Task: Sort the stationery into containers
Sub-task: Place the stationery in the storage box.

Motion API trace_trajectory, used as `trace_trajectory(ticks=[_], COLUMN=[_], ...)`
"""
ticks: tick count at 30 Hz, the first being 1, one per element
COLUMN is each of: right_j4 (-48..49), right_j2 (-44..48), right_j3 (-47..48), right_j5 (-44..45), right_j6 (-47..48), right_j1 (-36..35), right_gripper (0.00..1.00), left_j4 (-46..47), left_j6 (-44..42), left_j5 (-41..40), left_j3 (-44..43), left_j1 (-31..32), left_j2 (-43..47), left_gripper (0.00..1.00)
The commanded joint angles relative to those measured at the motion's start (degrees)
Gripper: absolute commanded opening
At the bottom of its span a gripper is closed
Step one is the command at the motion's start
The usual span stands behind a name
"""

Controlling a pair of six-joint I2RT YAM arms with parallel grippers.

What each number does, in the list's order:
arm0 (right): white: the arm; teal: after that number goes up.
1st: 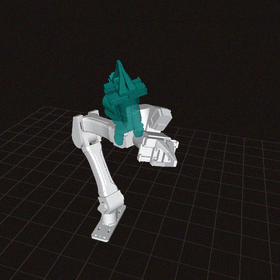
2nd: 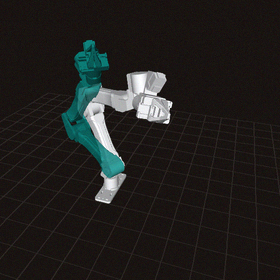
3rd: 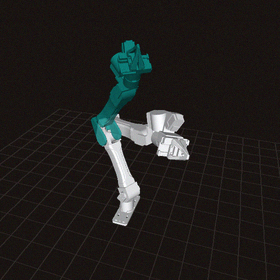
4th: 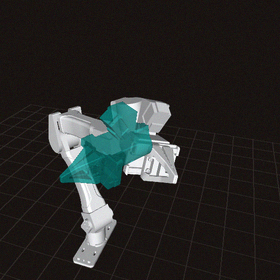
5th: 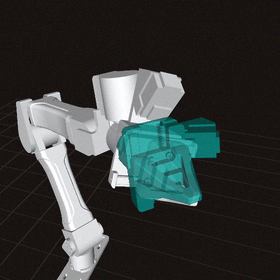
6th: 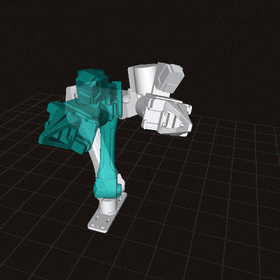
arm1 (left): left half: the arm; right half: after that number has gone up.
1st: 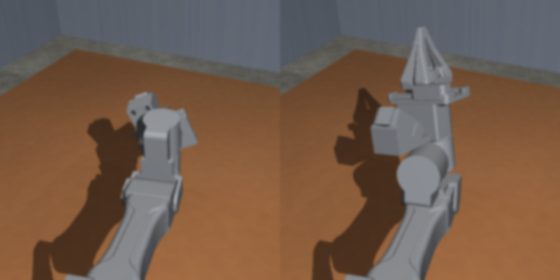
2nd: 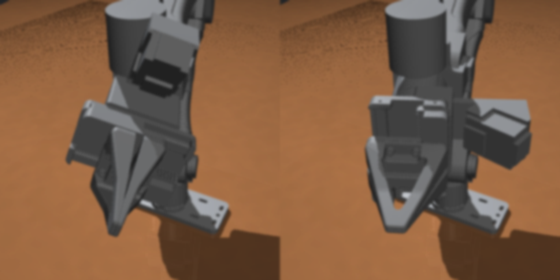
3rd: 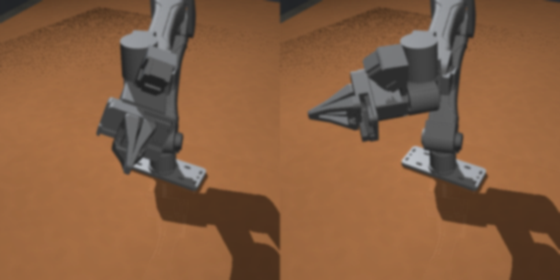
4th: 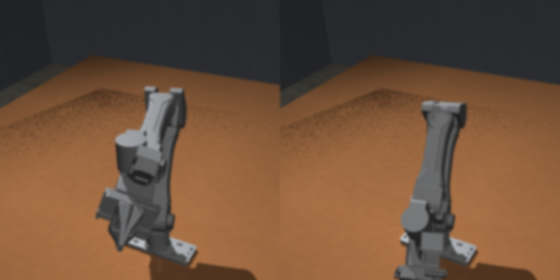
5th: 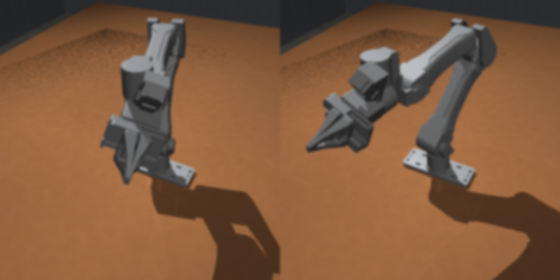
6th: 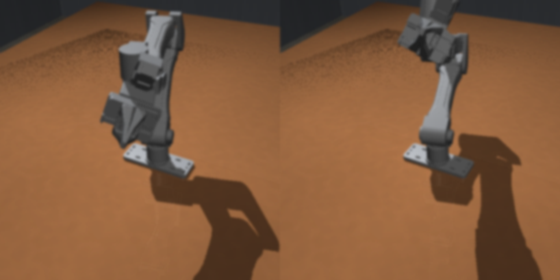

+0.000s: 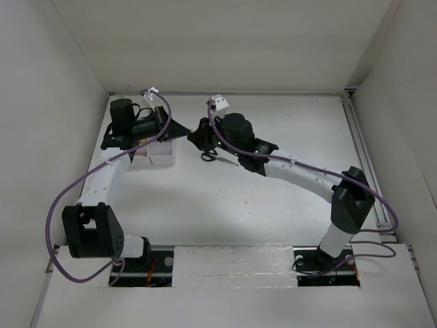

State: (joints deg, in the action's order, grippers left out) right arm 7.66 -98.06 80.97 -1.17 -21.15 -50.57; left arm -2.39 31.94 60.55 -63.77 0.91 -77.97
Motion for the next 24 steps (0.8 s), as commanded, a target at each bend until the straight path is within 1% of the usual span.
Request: trace_trajectory(ticks=[1,3,4,5,6,7,8,10,11,14,15,17,18,22,24], right_j4=[5.17,5.17,5.17,5.17,5.69,5.70,5.70,5.70,5.70,5.70,5.70,5.70,5.09,3.07,2.45], right_j2=[-0.02,-0.64,-0.64,-0.64,-0.64,-0.64,-0.64,-0.12,0.67,3.30,4.10,6.38,7.17,10.52,12.36], right_j3=[3.93,3.93,3.93,3.93,3.93,3.06,3.05,1.57,0.95,-2.03,-2.91,-5.80,-6.78,-10.56,-12.58], right_j5=[1.25,1.78,1.78,1.78,1.78,1.78,1.78,1.78,1.78,4.76,5.73,8.28,9.16,13.03,13.65], right_j6=[-0.30,-0.30,-0.30,-0.30,-0.30,-0.30,-0.30,-0.30,-0.30,0.22,0.23,0.23,0.23,0.23,0.23], right_j1=[-1.55,-1.55,-1.55,-1.55,-1.55,-1.55,-1.55,-1.55,-1.55,-1.55,-1.55,-1.55,-1.55,-1.03,-1.03], right_gripper=[0.00,0.00,0.01,0.07,0.19,0.64,0.78,1.00,1.00,1.00,1.00,1.00,1.00,1.00,1.00], left_j4=[1.25,1.25,1.25,1.25,-0.84,-1.82,-2.43,-4.72,-5.77,-9.99,-10.70,-11.67,-12.54,-15.71,-16.50], left_j6=[-1.27,-0.75,-0.74,-0.74,-1.70,-2.41,-2.93,-3.56,-3.56,-4.35,-3.74,-2.07,-1.28,2.42,3.38], left_j5=[2.10,2.64,1.59,0.63,-0.69,-2.27,-5.68,-10.26,-16.20,-25.28,-29.57,-34.43,-39.24,-49.71,-52.37], left_j3=[-1.54,-1.54,-1.54,-1.54,-2.14,-2.93,-2.94,-3.47,-3.99,-4.61,-4.61,-4.61,-4.61,-3.38,-2.85], left_j1=[-0.12,-0.12,-0.12,-0.12,-0.12,-0.12,-0.12,-0.12,-0.12,-0.12,-0.12,-0.12,-0.12,-0.12,-0.12], left_j2=[-0.69,-1.21,-1.21,-1.21,-0.69,-0.69,0.10,0.98,1.68,1.69,1.69,1.69,1.69,1.69,1.69], left_gripper=[0.00,0.00,0.00,0.00,0.00,0.00,0.00,0.00,0.00,0.00,0.00,0.00,0.00,0.00,0.00])
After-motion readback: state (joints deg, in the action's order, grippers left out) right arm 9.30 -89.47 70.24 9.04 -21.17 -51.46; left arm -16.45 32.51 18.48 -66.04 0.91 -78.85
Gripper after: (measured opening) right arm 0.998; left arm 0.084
